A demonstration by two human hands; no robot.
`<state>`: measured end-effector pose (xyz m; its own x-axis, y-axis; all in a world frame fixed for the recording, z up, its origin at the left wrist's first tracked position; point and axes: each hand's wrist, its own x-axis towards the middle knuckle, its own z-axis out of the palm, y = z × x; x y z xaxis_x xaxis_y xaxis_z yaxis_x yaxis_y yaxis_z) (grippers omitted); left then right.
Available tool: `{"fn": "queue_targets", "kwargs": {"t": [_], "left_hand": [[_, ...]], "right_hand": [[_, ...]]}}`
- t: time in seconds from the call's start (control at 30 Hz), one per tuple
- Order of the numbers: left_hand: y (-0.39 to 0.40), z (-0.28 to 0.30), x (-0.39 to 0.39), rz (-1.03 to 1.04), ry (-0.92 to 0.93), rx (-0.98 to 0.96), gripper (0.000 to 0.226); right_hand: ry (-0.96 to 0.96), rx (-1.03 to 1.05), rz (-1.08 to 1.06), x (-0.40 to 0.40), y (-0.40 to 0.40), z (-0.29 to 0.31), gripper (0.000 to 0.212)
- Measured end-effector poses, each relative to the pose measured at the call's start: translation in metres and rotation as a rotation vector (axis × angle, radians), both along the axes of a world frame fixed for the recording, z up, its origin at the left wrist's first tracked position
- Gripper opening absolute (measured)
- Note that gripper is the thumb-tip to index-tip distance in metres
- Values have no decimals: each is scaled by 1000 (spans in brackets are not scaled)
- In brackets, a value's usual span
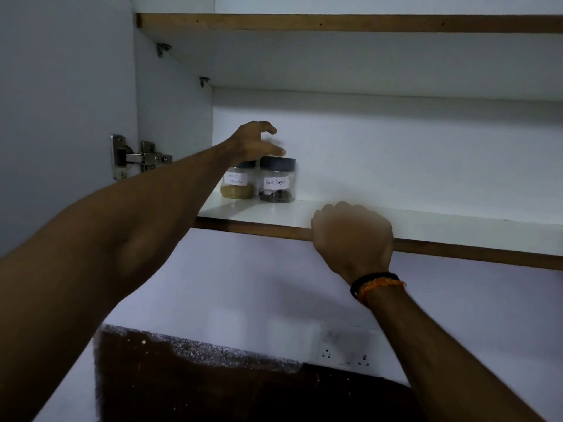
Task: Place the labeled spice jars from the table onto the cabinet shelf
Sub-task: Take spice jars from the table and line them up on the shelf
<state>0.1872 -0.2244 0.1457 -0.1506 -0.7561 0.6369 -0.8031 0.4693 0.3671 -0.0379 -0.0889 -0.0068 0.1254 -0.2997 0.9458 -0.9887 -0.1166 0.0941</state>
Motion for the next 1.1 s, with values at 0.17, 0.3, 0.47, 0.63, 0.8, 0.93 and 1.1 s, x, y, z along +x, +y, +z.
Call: {"fn": "queue_targets", "kwargs": {"t": [0.17,0.3,0.47,0.63,0.8,0.93,1.1], "left_hand": [[53,-25,0,-4,158,13,78],[99,-56,-6,-47,120,111,78],[146,-94,-3,-43,115,117,76],[195,-134,-1,-62,110,-39,61],[242,-189,-6,3,57,-183,61],[266,-255,-12,43,59,19,69],[298,-352,-22,26,36,303,69]], "right_hand": [[94,96,-5,-2,8,0,47],[116,225,-34,-1,19,5,66],[198,308,-14,-7,29,6,64],[191,309,47,-12,44,-8,48],[118,308,152,-13,72,-25,64],[-4,393,270,-9,100,-58,65],[47,835,375,-10,129,-150,50]]}}
